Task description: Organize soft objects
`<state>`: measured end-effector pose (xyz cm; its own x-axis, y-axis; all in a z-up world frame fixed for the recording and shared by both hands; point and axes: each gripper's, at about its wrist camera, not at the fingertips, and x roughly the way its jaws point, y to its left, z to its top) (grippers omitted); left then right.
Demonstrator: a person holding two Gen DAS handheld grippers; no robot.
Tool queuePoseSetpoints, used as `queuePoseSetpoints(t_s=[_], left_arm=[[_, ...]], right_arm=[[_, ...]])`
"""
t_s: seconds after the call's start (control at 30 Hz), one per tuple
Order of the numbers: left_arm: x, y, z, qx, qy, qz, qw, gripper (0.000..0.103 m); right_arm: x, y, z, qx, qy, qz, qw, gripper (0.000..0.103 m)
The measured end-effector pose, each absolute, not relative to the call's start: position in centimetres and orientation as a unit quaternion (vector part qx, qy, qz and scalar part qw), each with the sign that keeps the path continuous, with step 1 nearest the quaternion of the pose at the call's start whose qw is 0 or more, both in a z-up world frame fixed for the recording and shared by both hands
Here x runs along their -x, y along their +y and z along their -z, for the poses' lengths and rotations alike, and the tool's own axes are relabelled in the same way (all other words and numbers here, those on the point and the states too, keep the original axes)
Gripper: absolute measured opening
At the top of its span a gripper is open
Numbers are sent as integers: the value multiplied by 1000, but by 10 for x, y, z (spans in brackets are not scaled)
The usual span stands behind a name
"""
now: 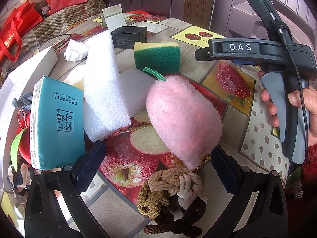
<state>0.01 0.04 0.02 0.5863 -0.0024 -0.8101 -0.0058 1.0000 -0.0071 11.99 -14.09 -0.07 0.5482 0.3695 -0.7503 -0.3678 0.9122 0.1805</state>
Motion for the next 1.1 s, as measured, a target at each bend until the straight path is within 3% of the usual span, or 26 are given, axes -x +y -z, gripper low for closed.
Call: queuePoseSetpoints(t_s=[1.0,1.1], left_arm=[[-4,0,-1,-14,448,25,894,102],[20,-3,-19,-3,404,33,914,102]], right_arm=[[-120,-141,-1,-2,427,-210,880,103],[-120,-145,-2,-14,423,-217,880,103]])
